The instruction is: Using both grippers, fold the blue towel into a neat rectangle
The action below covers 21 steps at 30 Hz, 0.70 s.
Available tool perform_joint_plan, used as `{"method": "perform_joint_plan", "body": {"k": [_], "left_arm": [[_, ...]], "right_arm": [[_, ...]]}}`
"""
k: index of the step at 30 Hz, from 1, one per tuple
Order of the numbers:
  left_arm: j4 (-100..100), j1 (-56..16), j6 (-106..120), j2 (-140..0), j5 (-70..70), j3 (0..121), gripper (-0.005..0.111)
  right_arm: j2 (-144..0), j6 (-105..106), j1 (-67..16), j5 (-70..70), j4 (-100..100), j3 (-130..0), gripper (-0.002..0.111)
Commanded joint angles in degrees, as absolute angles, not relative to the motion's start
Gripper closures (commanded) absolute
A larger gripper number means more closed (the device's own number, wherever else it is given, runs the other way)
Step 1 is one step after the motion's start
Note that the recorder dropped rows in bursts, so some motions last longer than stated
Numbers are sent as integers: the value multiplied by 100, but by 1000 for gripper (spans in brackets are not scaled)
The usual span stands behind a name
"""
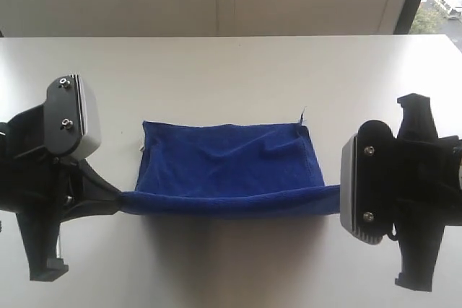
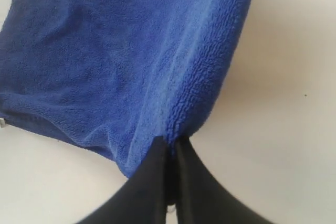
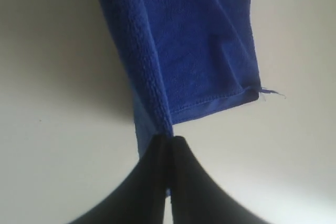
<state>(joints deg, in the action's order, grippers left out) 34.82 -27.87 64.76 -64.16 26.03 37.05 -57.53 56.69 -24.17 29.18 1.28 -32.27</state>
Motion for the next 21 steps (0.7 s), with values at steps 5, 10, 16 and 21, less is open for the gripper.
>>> {"method": "perform_joint_plan", "body": {"k": [5, 10, 16, 21], "left_arm": [[3552, -2809, 6379, -6373, 1158, 3667, 107], [3552, -2809, 6423, -6810, 601, 3667, 107], [3552, -2809, 6423, -7572, 0, 3678, 107], [3552, -2809, 6423, -7996, -152, 3862, 107]], "right_arm": [[-6095, 4952, -2443, 1931, -537, -3192, 108], [-6540, 4526, -2443, 1457, -998, -3202, 108], [-7056, 4196, -2443, 1148, -1253, -3384, 108], [-7546, 4179, -2154, 850, -1268, -3612, 108]]}}
